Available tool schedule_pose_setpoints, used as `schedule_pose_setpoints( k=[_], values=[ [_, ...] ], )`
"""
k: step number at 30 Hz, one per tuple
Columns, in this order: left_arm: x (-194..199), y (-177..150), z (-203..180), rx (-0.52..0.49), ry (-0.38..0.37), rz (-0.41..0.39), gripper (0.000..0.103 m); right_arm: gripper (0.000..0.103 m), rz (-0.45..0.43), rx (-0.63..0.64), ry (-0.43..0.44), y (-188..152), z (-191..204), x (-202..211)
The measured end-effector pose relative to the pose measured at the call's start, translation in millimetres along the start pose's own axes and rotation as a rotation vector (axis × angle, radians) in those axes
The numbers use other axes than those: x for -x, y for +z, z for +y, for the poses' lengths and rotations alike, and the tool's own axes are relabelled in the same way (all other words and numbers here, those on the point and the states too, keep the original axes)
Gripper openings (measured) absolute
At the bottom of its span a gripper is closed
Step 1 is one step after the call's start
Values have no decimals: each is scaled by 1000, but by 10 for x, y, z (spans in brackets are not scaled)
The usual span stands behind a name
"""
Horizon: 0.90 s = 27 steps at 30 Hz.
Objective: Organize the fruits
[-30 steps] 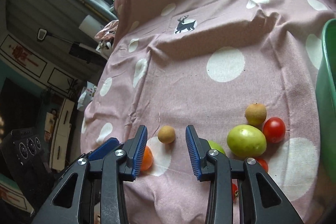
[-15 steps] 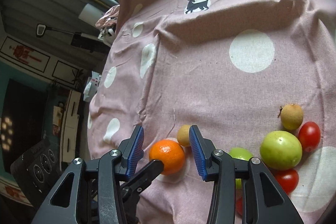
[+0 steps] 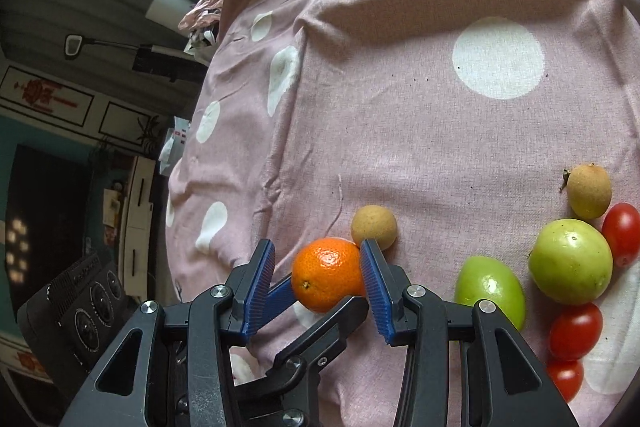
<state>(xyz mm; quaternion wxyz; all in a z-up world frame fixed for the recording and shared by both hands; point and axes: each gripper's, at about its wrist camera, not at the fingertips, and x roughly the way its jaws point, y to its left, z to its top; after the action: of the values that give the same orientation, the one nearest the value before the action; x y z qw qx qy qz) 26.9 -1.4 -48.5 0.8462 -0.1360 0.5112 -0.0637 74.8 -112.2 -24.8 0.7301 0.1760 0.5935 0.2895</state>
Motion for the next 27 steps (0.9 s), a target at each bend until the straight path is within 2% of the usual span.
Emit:
schedule_pose_setpoints(
  k=[16, 19, 27],
  values=[
    [-5, 4, 5, 6, 2, -16, 46, 46, 6, 72, -69, -30, 66, -31],
    [88, -1, -32, -6, 16, -53, 46, 46, -4, 67, -53, -40, 75, -3],
    [362, -11, -172, -42, -15, -167, 46, 46, -122, 123, -52, -136, 234, 341]
  ],
)
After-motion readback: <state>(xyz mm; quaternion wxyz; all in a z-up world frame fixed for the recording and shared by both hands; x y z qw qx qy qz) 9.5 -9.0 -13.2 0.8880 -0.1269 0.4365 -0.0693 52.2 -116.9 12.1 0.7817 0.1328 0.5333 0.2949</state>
